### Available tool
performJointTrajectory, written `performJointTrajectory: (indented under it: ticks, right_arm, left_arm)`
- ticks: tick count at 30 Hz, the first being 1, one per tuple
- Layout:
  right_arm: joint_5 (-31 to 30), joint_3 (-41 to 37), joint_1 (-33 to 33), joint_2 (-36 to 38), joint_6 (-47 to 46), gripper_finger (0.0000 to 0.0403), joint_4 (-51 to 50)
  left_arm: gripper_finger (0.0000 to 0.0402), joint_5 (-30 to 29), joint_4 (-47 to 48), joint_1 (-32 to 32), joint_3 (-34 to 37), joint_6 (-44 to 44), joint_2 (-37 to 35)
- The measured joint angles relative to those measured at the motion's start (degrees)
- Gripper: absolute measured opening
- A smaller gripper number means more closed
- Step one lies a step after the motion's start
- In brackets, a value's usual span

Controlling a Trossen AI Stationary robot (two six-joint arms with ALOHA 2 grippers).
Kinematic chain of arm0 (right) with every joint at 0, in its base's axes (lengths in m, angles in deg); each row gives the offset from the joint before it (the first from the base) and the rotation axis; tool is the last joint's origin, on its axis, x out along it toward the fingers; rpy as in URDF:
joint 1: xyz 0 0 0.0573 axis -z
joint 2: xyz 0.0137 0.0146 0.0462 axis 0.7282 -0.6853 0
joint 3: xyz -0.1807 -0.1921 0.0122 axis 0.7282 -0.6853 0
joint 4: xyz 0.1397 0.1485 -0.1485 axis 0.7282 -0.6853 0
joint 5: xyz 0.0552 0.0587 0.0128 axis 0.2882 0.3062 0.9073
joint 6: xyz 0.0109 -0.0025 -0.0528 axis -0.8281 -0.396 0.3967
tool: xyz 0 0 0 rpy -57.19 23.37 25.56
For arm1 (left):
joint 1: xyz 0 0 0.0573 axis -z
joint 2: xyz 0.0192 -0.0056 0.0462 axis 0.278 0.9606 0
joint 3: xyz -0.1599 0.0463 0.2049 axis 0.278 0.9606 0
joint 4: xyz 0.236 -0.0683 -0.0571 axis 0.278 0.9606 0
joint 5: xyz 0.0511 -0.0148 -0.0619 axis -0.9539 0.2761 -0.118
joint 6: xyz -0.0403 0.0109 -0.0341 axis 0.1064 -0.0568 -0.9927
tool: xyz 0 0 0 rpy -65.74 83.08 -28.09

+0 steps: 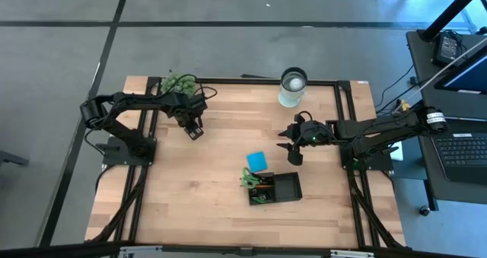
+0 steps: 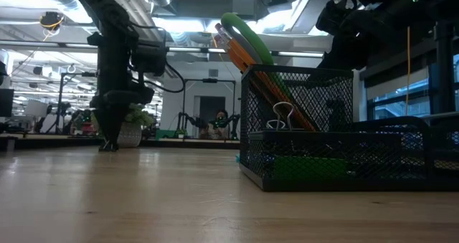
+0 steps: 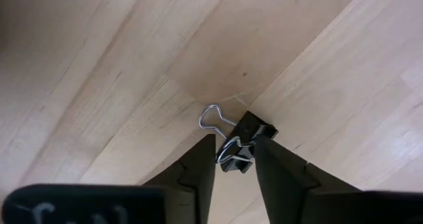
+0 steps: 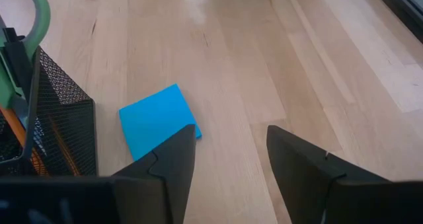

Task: Pick and place office supplies into organizer
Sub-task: Put the binder clip into the bottom left slot of the desk organizer

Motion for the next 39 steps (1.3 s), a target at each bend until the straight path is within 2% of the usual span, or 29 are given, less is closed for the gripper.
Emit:
performJointTrajectory:
  ticks: [14,20,23,27,31,35,39]
  right_arm:
    - [-0.01,0.00,0.00,0.00,0.00,0.0189,0.00]
    - [-0.01,0.00,0.01,0.00,0.01,0.0189,0.00]
    - [-0.01,0.00,0.02,0.00,0.00,0.0189,0.00]
    - [-0.01,0.00,0.01,0.00,-0.15,0.0189,-0.02]
    - [0.00,0.00,0.02,0.00,-0.02,0.0189,-0.04]
    - [-0.01,0.00,0.00,0.00,-0.02,0.0189,-0.07]
    - [-0.01,0.00,0.01,0.00,-0.01,0.0189,-0.08]
  left_arm:
    - [0.0045,1.35,0.72,0.00,-0.04,-0.45,-0.07]
    - [0.0009,6.14,1.54,0.00,-0.33,-0.53,-0.09]
    - [0.0005,9.06,4.29,0.00,-1.12,-0.69,-0.07]
    - [0.0003,16.19,8.44,0.58,-2.43,-0.69,-0.91]
    - [0.0003,29.54,11.34,3.43,-2.64,-0.69,-2.56]
    - [0.0003,40.07,10.62,9.31,-2.64,-2.87,-4.30]
    - [0.0003,43.83,2.82,18.25,-2.64,-8.35,-5.82]
